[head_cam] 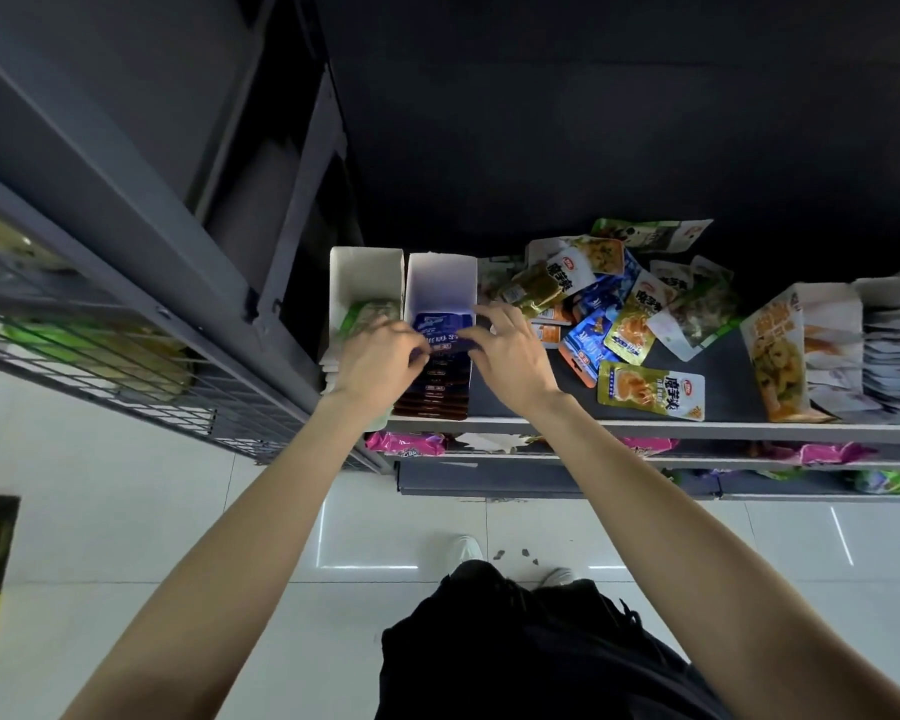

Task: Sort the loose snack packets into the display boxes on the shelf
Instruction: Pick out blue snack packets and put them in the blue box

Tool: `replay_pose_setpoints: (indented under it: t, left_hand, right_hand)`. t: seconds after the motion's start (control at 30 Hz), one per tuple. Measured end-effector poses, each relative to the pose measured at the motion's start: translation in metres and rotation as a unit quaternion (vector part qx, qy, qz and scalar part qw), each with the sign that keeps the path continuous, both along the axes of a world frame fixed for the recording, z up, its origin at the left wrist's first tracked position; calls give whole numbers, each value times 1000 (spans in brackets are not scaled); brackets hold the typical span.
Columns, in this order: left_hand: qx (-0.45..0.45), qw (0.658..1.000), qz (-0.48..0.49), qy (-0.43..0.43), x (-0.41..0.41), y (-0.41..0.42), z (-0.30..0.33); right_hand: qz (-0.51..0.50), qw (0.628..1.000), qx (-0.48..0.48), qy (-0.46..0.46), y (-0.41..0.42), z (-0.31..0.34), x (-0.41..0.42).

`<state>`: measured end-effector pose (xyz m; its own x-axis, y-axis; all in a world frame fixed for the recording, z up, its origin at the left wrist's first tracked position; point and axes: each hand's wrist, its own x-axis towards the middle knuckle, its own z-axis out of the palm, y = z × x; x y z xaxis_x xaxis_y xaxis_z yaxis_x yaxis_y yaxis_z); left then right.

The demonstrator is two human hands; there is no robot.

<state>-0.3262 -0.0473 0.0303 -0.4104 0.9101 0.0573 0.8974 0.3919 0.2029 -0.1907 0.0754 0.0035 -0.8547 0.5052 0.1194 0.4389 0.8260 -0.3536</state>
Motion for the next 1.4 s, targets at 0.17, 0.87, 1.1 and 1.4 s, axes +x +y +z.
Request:
replay_pose_setpoints:
  t: [0.17, 0.87, 1.1, 1.4]
  left_hand:
    - [23, 999, 8, 48, 9, 14, -3]
    - [57, 874, 310, -370, 171, 182, -99]
    - [190, 877, 292, -331, 168, 149, -65]
    - [145, 931, 146, -302, 139, 98, 38]
  right_hand:
    - [-43, 995, -40, 80, 6, 3, 52]
    - [-91, 965, -89, -227, 131, -70, 178]
    - [-69, 960, -81, -260, 141, -68, 180]
    - [-14, 972, -185, 146, 107, 14, 158]
